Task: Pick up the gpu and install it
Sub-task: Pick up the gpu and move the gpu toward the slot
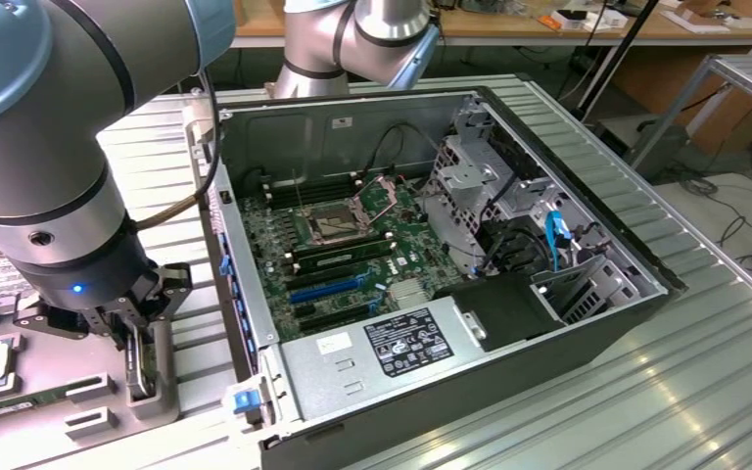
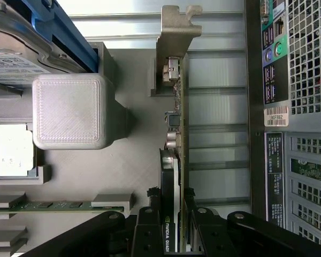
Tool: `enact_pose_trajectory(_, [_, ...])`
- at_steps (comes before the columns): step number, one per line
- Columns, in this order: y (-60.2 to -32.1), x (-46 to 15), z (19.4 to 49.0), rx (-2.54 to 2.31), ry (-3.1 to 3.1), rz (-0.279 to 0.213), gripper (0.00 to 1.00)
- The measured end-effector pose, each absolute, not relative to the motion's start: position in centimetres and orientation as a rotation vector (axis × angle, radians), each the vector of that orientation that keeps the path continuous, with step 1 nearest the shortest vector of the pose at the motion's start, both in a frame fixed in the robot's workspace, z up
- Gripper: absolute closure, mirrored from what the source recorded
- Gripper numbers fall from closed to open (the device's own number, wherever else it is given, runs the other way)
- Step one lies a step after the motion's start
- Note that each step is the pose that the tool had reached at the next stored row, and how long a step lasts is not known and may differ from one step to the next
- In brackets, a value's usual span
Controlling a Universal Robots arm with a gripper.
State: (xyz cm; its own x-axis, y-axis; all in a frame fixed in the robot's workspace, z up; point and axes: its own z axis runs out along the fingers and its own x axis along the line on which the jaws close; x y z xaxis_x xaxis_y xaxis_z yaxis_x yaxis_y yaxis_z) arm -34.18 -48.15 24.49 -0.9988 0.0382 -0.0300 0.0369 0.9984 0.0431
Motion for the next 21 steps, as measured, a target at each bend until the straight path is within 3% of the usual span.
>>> enact_pose_trajectory(21, [-48.2, -34.2, 25.9, 0.059, 3.11, 0.066, 0.73])
